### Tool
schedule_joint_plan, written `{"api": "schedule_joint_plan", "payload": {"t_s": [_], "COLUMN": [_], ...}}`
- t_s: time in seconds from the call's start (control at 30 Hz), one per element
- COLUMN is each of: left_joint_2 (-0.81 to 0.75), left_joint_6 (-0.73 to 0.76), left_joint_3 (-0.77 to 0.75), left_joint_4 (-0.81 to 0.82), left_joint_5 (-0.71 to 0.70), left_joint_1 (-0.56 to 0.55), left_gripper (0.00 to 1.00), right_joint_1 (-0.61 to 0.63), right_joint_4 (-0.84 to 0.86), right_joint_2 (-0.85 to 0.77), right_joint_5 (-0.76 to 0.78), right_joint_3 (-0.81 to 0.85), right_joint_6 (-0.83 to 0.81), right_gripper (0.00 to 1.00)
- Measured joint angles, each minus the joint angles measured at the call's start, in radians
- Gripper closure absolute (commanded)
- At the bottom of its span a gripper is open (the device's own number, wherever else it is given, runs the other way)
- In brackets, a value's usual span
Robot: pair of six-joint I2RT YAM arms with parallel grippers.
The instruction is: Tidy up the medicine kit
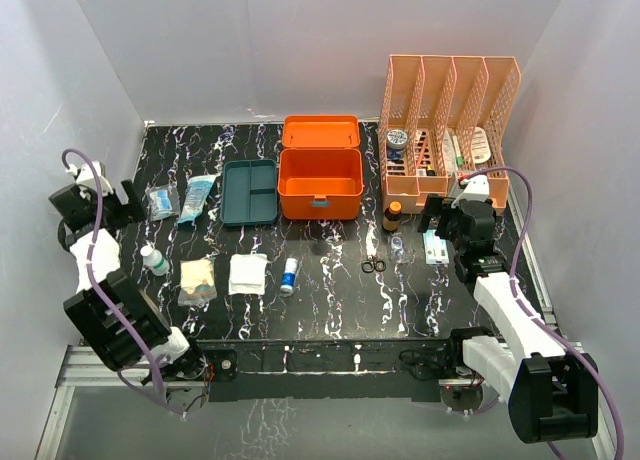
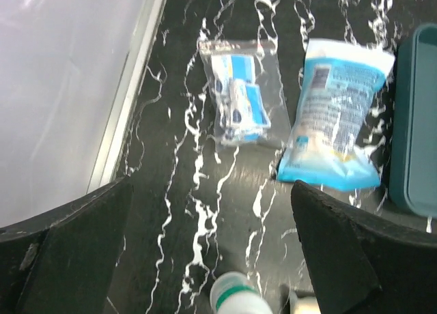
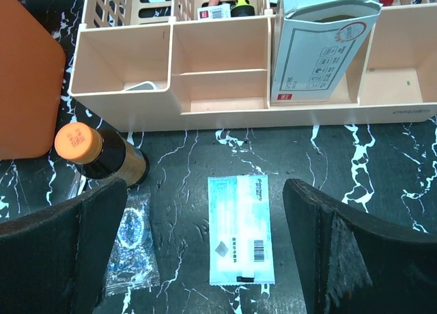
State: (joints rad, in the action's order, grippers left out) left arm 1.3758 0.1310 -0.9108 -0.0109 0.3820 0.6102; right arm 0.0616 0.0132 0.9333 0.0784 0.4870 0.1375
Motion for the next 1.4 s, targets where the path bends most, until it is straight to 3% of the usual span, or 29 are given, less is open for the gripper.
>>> {"api": "schedule_joint_plan", "payload": {"t_s": [0.33,0.5,0.97,1.4], "left_joint_2": [-0.211,-0.277,-0.369,-0.263], "left_joint_6": [0.189,0.228,0.244,0.323], "left_joint_3": [0.207,0.242,0.363,0.365], "left_joint_4": [-0.103,-0.165,-0.216,-0.174], "left_joint_5": [0.221,0.285,0.332,0.3], "left_joint_1": [0.047,0.076,0.154,0.16], "left_gripper": [0.03,0.04,0.03,0.03], "right_joint_1": [0.007,0.012,0.022,0.023], "right_joint_4": [-0.012,-0.017,-0.04,-0.03], "right_joint_2": [0.005,0.019,0.042,0.08], "right_joint_5": [-0.02,-0.035,-0.06,-0.079], "right_joint_3": [0.0,0.001,0.002,0.002], "right_joint_6": [0.003,0.003,-0.005,-0.008], "right_gripper": [0.02,0.02,0.02,0.02]}}
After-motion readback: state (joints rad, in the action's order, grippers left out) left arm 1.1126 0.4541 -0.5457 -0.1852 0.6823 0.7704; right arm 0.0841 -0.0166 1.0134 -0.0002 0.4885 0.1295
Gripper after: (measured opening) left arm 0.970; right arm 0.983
